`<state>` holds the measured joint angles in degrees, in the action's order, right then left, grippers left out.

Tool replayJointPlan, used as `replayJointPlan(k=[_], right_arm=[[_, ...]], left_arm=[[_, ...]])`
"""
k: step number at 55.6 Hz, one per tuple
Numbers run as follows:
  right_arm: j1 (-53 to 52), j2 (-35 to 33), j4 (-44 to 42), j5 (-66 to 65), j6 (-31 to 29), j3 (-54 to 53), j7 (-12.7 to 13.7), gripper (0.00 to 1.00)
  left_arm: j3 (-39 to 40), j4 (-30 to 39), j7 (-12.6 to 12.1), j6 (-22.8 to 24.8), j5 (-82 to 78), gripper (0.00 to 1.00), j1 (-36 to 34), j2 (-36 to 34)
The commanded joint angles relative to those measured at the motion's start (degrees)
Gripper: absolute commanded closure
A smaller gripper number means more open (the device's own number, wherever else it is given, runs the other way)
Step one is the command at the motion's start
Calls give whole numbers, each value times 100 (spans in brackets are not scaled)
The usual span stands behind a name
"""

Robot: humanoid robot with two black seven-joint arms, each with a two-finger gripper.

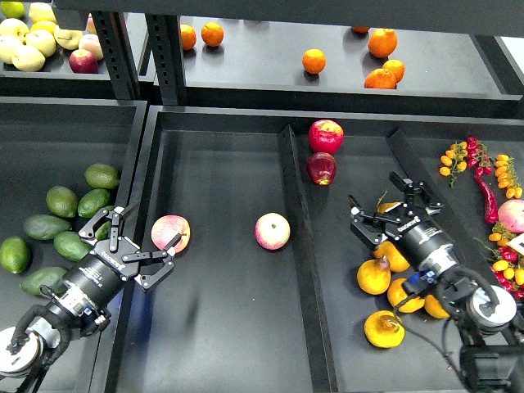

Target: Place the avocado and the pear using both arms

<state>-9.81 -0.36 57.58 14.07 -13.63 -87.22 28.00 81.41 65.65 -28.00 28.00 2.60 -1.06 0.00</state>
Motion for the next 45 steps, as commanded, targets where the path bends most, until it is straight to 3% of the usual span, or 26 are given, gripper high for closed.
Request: replayJointPlan(k=[1,18,32,39,45], right_arm=[[208,36,-19,-1,-315,-50,0,1],[673,36,-230,-10,-1361,38,0,1],[1069,36,-177,8,-1437,231,-22,1],[1227,36,-142,16,-1437,504,-672,1],[1315,36,-160,16,-1437,785,-989,1]], left_arm=[[-28,-26,0,0,12,1,123,0],[-186,-263,0,0,794,1,395,0],[-353,-931,0,0,1348,1,448,0],[-397,-1590,4,0,1374,1,361,0],[-406,-1880,461,0,1374,1,273,0]])
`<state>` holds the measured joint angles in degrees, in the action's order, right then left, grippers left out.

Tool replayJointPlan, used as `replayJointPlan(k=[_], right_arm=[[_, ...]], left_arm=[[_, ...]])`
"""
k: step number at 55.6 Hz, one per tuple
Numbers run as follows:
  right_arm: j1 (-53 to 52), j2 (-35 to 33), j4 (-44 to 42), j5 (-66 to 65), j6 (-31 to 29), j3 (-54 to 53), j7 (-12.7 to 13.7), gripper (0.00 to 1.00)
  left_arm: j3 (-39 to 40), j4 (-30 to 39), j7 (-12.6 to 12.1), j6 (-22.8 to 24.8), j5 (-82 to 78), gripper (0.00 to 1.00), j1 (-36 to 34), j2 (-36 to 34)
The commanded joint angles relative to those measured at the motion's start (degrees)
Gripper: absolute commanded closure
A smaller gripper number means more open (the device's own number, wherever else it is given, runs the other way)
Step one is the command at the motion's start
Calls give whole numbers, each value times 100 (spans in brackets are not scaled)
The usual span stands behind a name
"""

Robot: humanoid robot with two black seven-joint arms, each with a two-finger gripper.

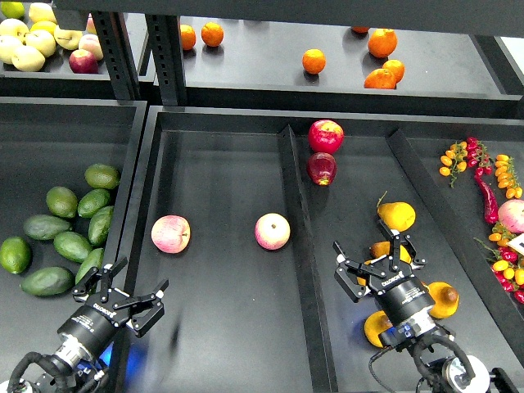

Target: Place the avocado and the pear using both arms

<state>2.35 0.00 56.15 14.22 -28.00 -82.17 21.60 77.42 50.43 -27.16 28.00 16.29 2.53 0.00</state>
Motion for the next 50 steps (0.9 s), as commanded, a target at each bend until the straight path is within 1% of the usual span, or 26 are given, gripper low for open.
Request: replayJointPlan(k=[1,3,6,7,9,11,14,29,38,45,50], right_arm=[[108,0,1,2,0,333,-393,1],[117,0,36,10,0,395,-437,1],[117,0,80,37,0,465,-533,1],[117,0,184,63,0,491,-673,1],[117,0,316,72,0,500,-814,1],[117,0,448,89,0,500,-911,1],[117,0,607,125,0,500,-964,1],[117,0,1433,274,0,492,-991,1],[117,0,1688,274,0,500,-991,1],[125,0,1846,274,0,483,-991,1],[178,0,1838,274,0,474,-991,1]], left_arm=[[1,-393,430,0,6,1,-104,0],[10,-411,474,0,6,1,-122,0],[54,-341,474,0,6,1,-122,0],[89,-253,483,0,15,1,-148,0],[124,-104,492,0,6,1,-192,0],[159,28,492,0,6,1,-227,0],[177,221,492,0,6,1,-262,0],[204,1478,501,0,6,1,-499,0],[186,2172,501,0,6,1,-570,0],[168,2524,501,0,-55,1,-509,0],[142,2656,501,0,-55,1,-429,0]])
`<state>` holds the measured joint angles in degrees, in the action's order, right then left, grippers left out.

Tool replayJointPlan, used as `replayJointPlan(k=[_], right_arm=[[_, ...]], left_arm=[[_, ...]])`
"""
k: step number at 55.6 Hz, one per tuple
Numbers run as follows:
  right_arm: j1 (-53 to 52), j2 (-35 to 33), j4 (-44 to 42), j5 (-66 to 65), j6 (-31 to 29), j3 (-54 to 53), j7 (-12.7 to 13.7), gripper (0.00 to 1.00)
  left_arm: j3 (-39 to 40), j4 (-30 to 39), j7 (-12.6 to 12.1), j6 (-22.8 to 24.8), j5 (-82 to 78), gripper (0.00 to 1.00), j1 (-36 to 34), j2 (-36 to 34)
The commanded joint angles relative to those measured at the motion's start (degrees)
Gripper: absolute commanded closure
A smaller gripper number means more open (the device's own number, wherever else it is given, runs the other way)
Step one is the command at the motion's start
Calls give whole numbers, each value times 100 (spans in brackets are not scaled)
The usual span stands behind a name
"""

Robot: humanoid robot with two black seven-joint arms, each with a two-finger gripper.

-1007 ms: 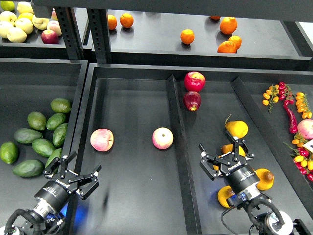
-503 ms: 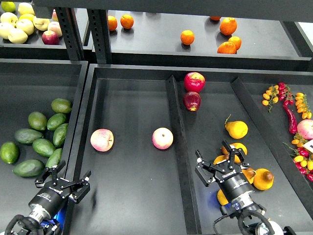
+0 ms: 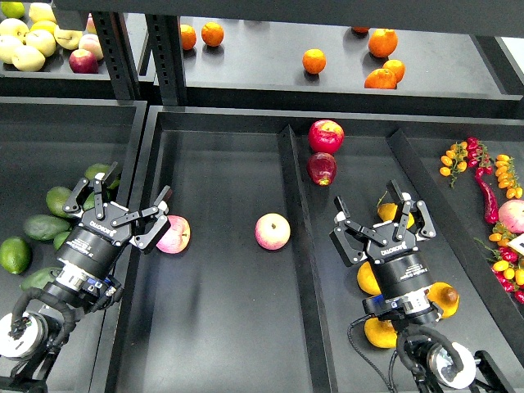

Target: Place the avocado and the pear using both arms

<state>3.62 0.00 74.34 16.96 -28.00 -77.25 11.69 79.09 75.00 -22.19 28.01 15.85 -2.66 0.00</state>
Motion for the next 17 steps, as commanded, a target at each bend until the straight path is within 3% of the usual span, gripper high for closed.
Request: replayJointPlan(k=[1,17], right_arm=[[78,0,19,0,0,-9,0,1],[245,0,2,0,0,8,0,1]], left_arm=[[-42,226,5,-1,-11,1,125,0],[-95,270,5,-1,-11,1,292,0]])
